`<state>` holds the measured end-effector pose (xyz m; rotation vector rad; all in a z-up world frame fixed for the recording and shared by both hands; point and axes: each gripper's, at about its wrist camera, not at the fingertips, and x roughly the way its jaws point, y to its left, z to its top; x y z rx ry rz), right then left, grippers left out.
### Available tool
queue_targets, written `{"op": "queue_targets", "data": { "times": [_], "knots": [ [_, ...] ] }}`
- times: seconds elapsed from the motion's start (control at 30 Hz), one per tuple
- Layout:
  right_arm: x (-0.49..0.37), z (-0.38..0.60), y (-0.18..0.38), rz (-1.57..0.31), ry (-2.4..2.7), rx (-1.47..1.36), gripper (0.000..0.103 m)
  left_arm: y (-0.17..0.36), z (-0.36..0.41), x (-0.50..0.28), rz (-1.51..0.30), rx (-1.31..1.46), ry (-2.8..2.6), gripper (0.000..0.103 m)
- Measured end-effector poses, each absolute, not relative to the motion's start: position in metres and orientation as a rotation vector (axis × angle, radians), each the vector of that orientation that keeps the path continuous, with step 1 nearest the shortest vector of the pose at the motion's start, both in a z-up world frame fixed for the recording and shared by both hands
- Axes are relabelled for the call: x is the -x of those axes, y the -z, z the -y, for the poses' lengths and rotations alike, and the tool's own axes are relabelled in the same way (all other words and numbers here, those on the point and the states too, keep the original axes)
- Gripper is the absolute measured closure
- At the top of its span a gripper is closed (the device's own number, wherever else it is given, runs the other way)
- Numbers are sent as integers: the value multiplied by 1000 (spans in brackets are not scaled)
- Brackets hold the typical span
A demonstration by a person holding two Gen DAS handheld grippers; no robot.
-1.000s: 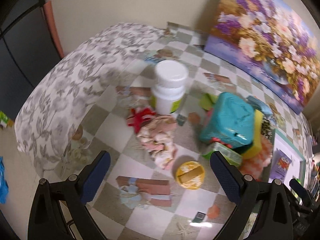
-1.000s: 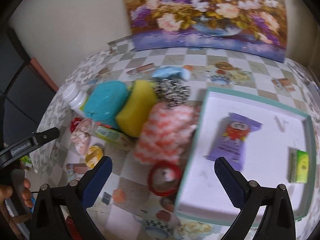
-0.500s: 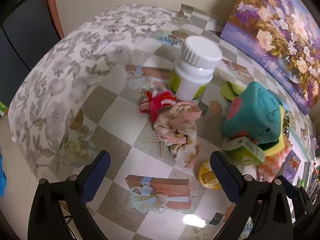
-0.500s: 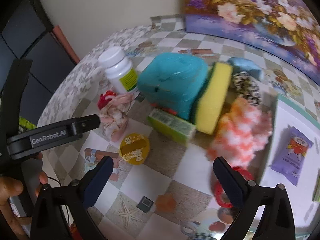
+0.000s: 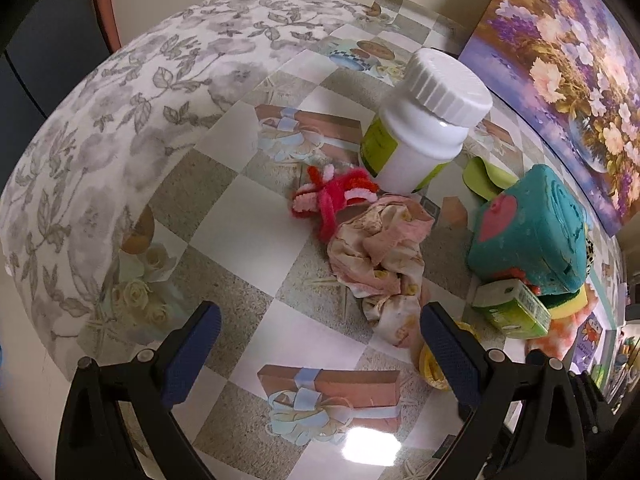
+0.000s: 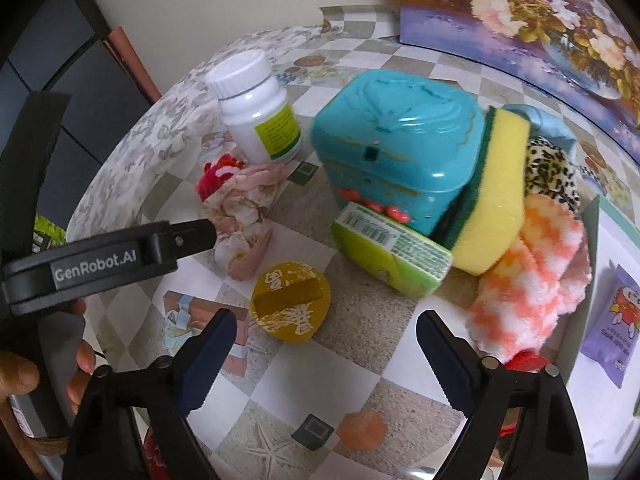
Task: Organize soft objects
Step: 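Grasp the pink cloth with left tool while right tool grasps yellow round container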
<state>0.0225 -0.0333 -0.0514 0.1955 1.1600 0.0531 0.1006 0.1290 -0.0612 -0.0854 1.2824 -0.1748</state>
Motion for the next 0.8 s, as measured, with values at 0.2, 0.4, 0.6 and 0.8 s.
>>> {"op": "queue_targets", "data": {
  "times": [0.2,0.4,0.6,0.8],
  "knots": [
    [-28,22,58,-1175,-67,-172,12,62,-131,-106,-1278,86,183,3],
    [-34,12,64,-1186,-77,-148,16,64,-128,-108,-1288,100,198,3],
    [-40,2,72,-1201,-82,-114,23,68,-125,-118,-1294,106,204,3],
    [-46,-2,77,-1202,-70,-95,39,72,-117,-122,-1293,65,211,3]
  ]
}}
